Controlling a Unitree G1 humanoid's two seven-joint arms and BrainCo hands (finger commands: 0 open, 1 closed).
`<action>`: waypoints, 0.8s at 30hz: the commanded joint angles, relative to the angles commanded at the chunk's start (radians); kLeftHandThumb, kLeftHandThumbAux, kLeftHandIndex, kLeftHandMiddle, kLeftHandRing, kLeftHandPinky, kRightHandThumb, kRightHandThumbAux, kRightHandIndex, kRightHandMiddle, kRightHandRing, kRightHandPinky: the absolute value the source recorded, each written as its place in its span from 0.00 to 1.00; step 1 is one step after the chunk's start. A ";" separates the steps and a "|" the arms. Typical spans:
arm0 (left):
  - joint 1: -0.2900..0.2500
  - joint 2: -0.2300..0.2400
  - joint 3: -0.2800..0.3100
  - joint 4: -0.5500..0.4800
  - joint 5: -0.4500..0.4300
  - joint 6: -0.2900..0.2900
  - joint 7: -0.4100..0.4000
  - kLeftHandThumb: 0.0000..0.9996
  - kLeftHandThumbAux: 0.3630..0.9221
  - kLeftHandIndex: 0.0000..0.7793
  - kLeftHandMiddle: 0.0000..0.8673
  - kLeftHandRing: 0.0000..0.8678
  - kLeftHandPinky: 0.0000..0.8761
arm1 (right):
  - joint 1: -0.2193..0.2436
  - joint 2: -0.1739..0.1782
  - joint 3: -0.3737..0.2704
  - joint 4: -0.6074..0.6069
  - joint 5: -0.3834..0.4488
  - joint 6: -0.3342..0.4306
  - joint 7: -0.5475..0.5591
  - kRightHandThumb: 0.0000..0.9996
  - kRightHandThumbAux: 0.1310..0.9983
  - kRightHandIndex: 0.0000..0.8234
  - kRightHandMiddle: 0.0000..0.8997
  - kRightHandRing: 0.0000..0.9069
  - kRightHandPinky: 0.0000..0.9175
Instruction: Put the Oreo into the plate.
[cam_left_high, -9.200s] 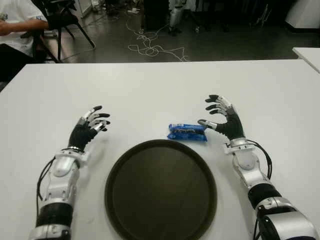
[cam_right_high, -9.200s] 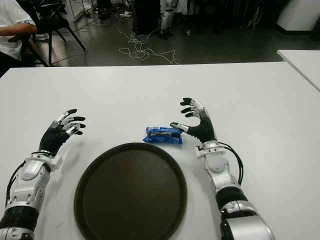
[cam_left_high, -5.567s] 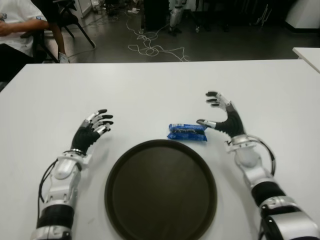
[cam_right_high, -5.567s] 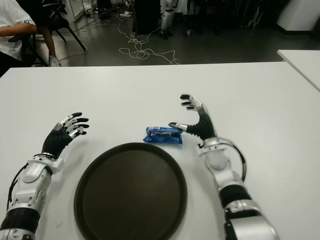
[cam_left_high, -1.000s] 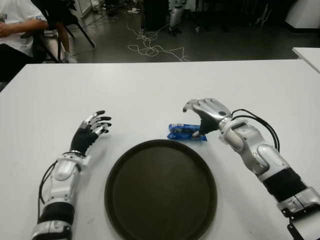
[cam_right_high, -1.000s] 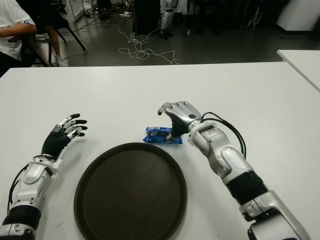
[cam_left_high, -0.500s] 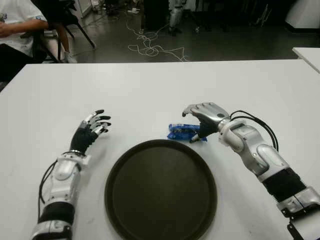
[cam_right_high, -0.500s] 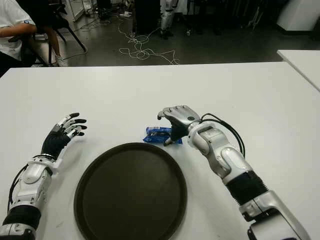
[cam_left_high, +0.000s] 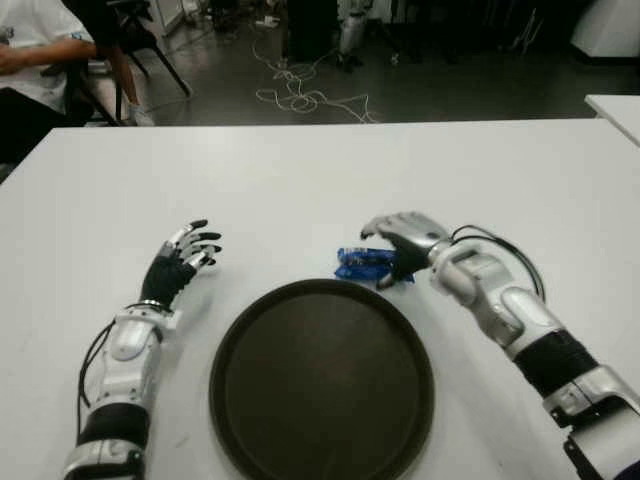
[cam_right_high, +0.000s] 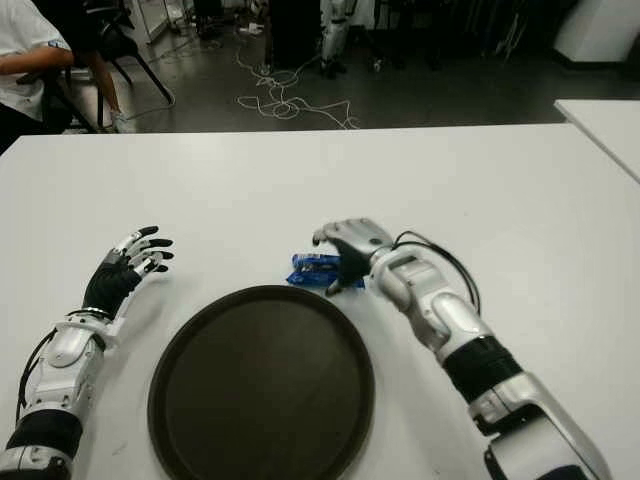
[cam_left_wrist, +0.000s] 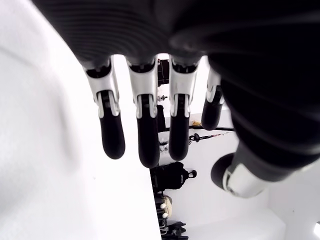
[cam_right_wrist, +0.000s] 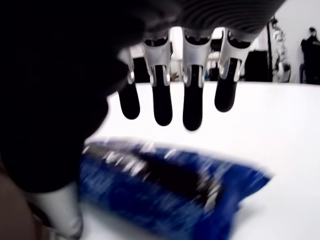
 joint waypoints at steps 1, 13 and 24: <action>0.000 0.000 0.000 0.002 0.000 -0.002 -0.001 0.13 0.50 0.22 0.33 0.34 0.37 | 0.000 0.001 0.000 0.002 0.003 -0.003 0.001 0.00 0.75 0.37 0.33 0.32 0.28; -0.009 -0.003 0.007 0.024 -0.010 -0.006 -0.014 0.12 0.53 0.22 0.34 0.35 0.37 | 0.001 0.007 0.010 0.013 -0.002 -0.022 0.000 0.00 0.74 0.37 0.32 0.29 0.24; -0.008 0.000 0.007 0.032 -0.001 -0.026 -0.012 0.09 0.50 0.23 0.35 0.35 0.36 | 0.006 0.013 0.011 0.013 -0.005 -0.007 0.000 0.00 0.74 0.36 0.32 0.29 0.24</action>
